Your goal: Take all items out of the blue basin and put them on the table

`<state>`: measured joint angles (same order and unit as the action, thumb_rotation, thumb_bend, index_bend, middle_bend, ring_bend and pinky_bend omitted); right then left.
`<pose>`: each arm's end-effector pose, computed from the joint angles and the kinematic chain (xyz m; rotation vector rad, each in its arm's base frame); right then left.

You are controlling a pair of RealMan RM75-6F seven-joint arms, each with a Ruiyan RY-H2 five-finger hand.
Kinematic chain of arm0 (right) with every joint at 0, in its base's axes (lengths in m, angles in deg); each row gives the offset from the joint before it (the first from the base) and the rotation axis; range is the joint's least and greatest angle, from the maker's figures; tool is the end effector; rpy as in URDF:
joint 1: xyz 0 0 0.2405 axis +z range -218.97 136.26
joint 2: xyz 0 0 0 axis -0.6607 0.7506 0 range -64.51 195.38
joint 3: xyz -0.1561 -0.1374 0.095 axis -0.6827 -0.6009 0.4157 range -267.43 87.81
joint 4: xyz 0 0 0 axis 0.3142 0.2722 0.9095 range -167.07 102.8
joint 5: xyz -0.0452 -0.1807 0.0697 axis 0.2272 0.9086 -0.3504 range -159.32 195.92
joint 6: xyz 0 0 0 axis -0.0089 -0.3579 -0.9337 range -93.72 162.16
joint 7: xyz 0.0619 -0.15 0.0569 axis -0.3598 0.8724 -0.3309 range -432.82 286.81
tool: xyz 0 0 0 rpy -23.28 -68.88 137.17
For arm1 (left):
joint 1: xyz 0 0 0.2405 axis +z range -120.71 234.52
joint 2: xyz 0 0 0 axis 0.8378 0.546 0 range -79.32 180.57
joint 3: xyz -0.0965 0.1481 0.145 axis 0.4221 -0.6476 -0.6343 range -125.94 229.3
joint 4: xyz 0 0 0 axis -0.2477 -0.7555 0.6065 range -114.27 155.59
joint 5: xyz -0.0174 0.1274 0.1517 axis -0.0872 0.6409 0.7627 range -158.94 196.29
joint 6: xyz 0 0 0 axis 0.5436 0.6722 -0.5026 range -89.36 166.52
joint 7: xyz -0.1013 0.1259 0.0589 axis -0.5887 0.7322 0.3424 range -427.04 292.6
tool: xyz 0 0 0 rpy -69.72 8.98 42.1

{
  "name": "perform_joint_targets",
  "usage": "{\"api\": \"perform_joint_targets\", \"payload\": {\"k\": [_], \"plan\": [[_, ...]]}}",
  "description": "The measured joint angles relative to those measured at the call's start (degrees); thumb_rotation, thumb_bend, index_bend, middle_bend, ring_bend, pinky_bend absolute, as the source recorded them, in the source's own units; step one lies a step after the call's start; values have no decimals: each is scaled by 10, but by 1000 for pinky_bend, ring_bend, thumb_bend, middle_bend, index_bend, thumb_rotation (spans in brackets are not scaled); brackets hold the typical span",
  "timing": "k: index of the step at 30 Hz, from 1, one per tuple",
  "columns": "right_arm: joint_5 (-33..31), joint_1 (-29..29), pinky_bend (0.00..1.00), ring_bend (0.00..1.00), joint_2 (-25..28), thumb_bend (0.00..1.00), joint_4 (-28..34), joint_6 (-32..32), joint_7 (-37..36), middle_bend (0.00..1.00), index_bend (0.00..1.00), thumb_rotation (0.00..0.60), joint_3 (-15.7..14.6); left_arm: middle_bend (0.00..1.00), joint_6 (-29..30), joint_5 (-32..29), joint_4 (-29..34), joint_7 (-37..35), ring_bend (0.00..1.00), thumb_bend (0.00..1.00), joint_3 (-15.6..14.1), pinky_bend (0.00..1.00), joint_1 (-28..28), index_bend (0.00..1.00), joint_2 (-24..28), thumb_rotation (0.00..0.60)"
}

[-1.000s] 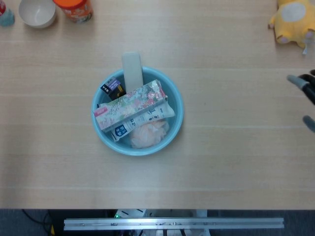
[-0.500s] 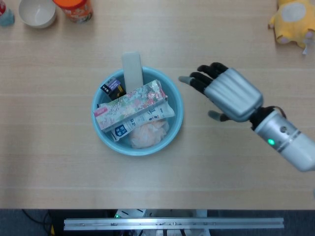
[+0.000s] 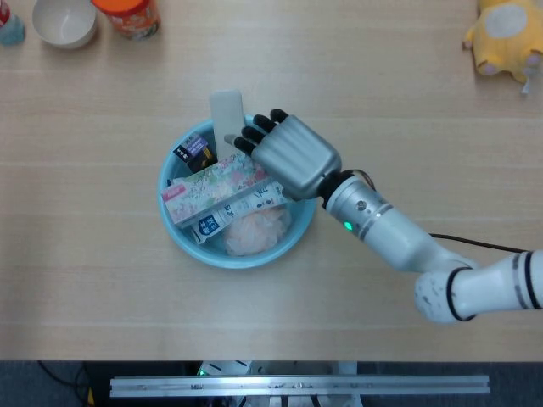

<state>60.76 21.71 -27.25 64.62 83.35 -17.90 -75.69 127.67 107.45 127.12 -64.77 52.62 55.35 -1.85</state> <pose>0.0218 -0.3177 -0.0621 2.2661 -0.5369 0.7978 -0.2507 0.1819 0.1952 -1.3772 -0.8915 -0.9128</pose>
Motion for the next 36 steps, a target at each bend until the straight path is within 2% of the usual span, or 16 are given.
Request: {"api": "perform_joint_targets", "payload": {"k": [4,11,14,20,22,27,36], "plan": [[-36,35,262,189,-33,93,-38,9,13,262,162,600,-1,262,4,-4,-6,-7,179,323,0,163,4,316,1,600],[-86,71,277,197,-62,119,-76,13,18,271,179,600,-8,262,8,-4,-12,-15,179,323,0,163,7,315,2,600],[-101,84,369,267,-69,196,-84,18,21,320,269,600,-15,262,9,-3,-13,-15,179,323,0,163,8,316,2,600],[-106,87,592,446,-67,303,-86,23,1,459,530,600,-19,262,13,1,-13,-16,179,323,-1,163,11,315,1,600],[-101,83,647,489,-62,311,-85,24,-16,491,567,600,-19,262,13,1,-13,-16,179,323,-1,163,11,316,1,600],[-78,65,682,522,-25,311,-58,31,-54,509,588,600,-21,262,9,2,-15,-17,179,323,0,163,8,316,2,600],[11,-13,682,522,123,309,54,76,-122,509,588,600,-47,262,-21,20,-19,-19,179,323,0,163,-15,316,0,600]]}}
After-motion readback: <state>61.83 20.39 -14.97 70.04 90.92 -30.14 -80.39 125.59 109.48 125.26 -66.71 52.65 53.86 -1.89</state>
